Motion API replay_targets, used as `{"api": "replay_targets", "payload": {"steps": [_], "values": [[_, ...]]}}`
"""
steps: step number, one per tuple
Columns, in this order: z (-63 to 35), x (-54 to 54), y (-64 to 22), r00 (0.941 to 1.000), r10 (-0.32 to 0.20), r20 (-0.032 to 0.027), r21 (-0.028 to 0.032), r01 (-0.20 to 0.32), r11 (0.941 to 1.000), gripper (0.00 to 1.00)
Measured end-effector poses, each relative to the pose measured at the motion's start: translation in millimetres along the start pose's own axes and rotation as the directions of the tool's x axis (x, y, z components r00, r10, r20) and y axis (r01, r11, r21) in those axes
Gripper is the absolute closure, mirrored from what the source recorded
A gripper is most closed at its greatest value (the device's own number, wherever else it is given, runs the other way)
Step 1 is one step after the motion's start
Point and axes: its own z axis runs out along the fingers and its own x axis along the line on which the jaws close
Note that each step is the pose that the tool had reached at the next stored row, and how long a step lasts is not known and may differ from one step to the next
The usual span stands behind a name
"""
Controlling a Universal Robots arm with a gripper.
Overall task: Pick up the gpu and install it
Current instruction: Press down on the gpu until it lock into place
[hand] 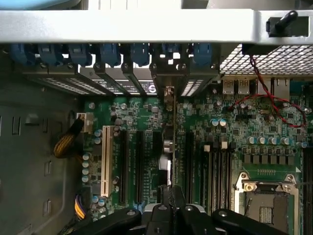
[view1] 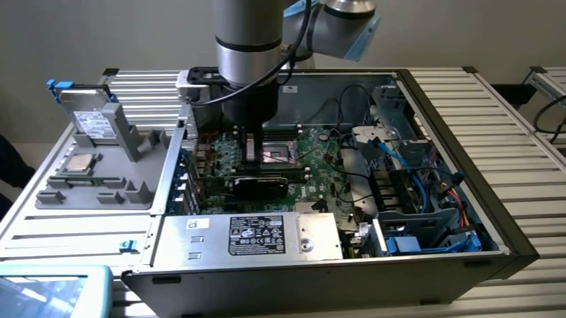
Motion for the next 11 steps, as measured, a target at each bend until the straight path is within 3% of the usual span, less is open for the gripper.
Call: {"api": "replay_targets", "payload": {"steps": [3, 5, 8, 11], "values": [[1.5, 0.1, -4.1, 1.0000, -0.001, 0.0009, -0.0159, 0.001, 0.9999, 0.88], [3.8, 0.0, -4.2, 1.0000, -0.001, 0.0028, -0.0208, 0.001, 0.9998, 0.88], [7.6, -0.2, -4.4, 0.9999, -0.001, 0.0102, -0.0219, 0.001, 0.9998, 0.88], [11.2, -0.3, -4.5, 0.9999, -0.001, 0.0126, -0.0218, 0.002, 0.9998, 0.88]]}}
